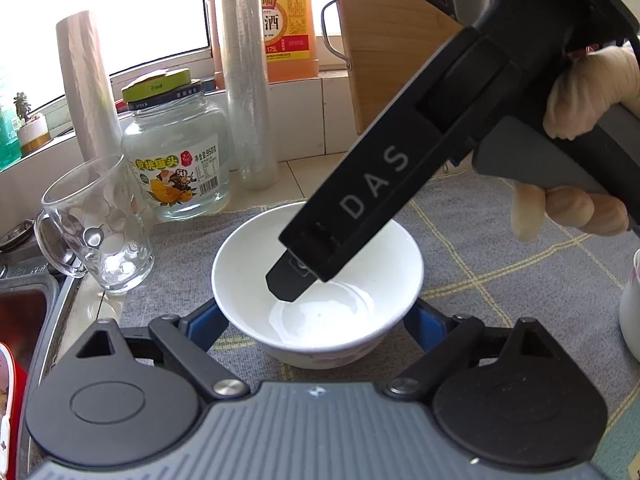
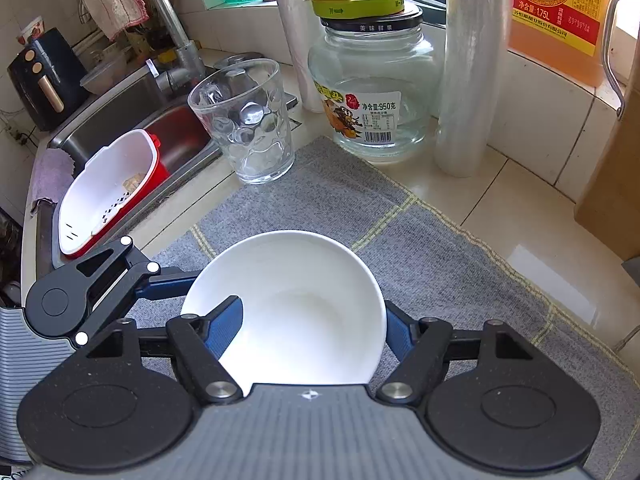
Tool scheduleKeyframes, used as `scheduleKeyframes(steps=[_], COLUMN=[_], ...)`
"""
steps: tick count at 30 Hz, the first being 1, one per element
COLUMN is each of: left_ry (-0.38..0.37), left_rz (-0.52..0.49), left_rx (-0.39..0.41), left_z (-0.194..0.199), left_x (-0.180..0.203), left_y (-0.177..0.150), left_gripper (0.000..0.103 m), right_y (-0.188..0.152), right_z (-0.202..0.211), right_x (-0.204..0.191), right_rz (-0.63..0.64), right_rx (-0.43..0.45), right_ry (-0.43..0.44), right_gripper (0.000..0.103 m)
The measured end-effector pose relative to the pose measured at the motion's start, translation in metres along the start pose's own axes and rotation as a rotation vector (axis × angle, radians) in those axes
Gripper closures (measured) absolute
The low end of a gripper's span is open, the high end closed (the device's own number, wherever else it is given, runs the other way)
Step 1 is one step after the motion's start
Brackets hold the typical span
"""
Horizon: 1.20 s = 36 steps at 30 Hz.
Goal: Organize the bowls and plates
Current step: 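Lift the stacked bowls with the right gripper and carry them to the flower-print bowl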
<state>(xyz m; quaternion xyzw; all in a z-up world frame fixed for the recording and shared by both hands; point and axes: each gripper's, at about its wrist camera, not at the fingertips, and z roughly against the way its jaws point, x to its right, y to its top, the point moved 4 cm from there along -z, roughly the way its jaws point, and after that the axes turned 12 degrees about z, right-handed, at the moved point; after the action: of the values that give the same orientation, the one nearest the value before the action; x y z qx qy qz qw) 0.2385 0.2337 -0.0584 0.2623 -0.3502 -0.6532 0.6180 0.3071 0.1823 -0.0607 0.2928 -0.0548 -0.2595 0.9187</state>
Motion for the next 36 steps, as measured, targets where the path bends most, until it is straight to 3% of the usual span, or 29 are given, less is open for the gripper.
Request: scheduleKeyframes(steps=[16, 36], left_ry=[-0.011, -0.082], left_rz=[-0.038, -0.074], left_rx=[-0.052, -0.083], left_z=[0.014, 0.069], left_x=[0.011, 0.063], left_y=[0.003, 0.005], left_gripper=[0.01, 0.01], right_y=[-0.007, -0.053], right_z=[0.021, 0.093], right_x=[-0.009, -0.03], right_rz=[-0.024, -0.078], right_rx=[0.016, 0.074], right_ry=[0.011, 0.009], right_gripper=[0.024, 0.024])
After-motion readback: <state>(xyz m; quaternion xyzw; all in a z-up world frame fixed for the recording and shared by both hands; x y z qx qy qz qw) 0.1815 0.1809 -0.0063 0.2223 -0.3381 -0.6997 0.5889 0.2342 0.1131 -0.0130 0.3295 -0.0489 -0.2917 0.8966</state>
